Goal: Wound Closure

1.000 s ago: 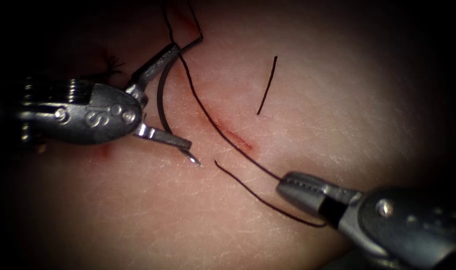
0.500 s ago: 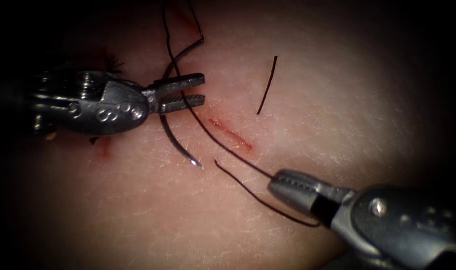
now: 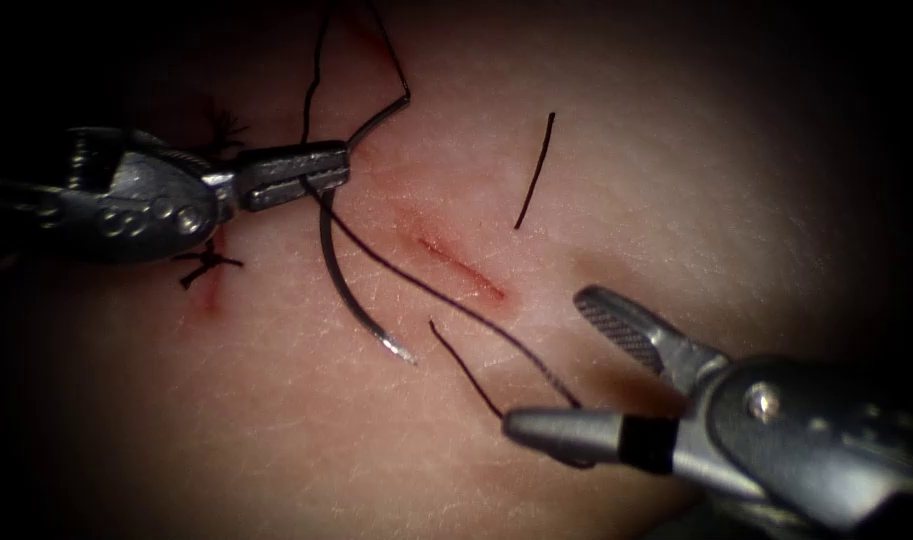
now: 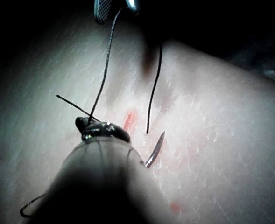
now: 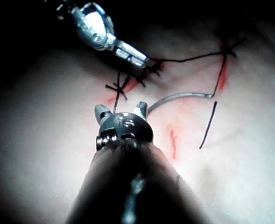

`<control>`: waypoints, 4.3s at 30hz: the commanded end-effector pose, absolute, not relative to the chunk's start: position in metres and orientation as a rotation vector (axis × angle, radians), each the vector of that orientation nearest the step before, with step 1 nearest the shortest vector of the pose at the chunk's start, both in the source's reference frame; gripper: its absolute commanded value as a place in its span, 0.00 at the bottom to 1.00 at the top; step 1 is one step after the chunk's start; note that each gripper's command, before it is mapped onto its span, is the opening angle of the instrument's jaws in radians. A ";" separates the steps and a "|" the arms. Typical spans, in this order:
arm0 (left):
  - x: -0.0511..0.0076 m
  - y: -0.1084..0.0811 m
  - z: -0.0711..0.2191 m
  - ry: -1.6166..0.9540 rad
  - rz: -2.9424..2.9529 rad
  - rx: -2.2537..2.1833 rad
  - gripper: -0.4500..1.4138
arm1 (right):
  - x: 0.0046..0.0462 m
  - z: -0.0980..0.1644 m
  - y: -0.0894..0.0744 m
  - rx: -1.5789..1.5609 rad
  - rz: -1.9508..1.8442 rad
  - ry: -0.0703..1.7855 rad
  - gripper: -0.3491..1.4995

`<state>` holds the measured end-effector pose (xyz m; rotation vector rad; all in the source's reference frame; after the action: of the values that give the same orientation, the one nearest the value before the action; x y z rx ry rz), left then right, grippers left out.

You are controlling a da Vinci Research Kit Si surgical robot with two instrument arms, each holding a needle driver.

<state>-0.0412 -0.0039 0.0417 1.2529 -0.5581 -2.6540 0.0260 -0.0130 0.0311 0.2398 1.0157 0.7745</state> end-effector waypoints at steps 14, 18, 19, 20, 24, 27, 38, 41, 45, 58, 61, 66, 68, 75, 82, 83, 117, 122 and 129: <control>-0.0405 -0.003 0.042 -0.622 -2.759 1.200 0.00 | 0.0221 0.034 -0.008 0.261 0.776 1.265 0.00; -0.0413 -0.003 0.042 -0.609 -2.795 1.230 0.00 | 0.0239 0.037 -0.008 0.190 0.734 1.166 0.00; -0.0414 -0.002 0.042 -0.596 -2.809 1.256 0.00 | 0.0244 0.037 -0.009 0.186 0.721 1.166 0.00; -0.0416 -0.002 0.042 -0.574 -2.843 1.295 0.00 | 0.0249 0.038 -0.009 0.185 0.704 1.170 0.00; -0.0421 -0.002 0.042 -0.510 -2.929 1.400 0.00 | 0.0275 0.041 -0.010 0.208 0.651 1.160 0.00; -0.0426 -0.002 0.042 -0.504 -2.950 1.416 0.00 | 0.0298 0.042 -0.011 0.235 0.617 1.188 0.00; -0.0453 -0.002 0.044 -0.582 -3.154 1.343 0.00 | 0.0353 0.040 -0.010 0.229 0.491 1.443 0.00; -0.0455 -0.002 0.045 -0.613 -3.172 1.314 0.00 | 0.0352 0.039 -0.009 0.165 0.515 1.493 0.00; -0.0458 -0.003 0.046 -0.643 -3.170 1.302 0.00 | 0.0352 0.039 -0.008 0.086 0.561 1.532 0.00; -0.0459 -0.006 0.046 -0.667 -3.179 1.294 0.00 | 0.0347 0.040 -0.006 -0.133 0.664 1.299 0.00; -0.0456 -0.006 0.045 -0.683 -3.175 1.301 0.00 | 0.0347 0.040 -0.006 -0.133 0.659 1.188 0.05; -0.0450 -0.006 0.044 -0.702 -3.159 1.302 0.00 | 0.0347 0.041 -0.006 -0.085 0.621 1.013 0.29; -0.0446 -0.006 0.044 -0.712 -3.157 1.294 0.00 | 0.0347 0.042 -0.006 -0.071 0.609 0.964 0.50; -0.0431 -0.005 0.042 -0.762 -3.135 1.297 0.00 | 0.0346 0.043 -0.007 0.011 0.546 0.923 0.64; -0.0435 -0.003 0.041 -0.774 -3.106 1.240 0.00 | 0.0353 0.044 -0.008 0.111 0.471 0.944 0.58; -0.0437 -0.003 0.041 -0.778 -3.092 1.230 0.00 | 0.0354 0.044 -0.008 0.125 0.459 0.956 0.57; -0.0455 -0.004 0.048 -0.490 -2.935 1.087 0.00 | 0.0367 0.044 -0.010 0.221 0.286 1.589 0.53; -0.0455 -0.005 0.048 -0.482 -2.929 1.096 0.00 | 0.0362 0.044 -0.010 0.209 0.303 1.611 0.54; -0.0454 -0.006 0.048 -0.483 -2.932 1.107 0.00 | 0.0354 0.044 -0.009 0.140 0.386 1.616 0.57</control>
<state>-0.0445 -0.0068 0.0480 1.1026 -0.4782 -2.9311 0.0347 -0.0091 0.0432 0.1352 1.6118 0.3928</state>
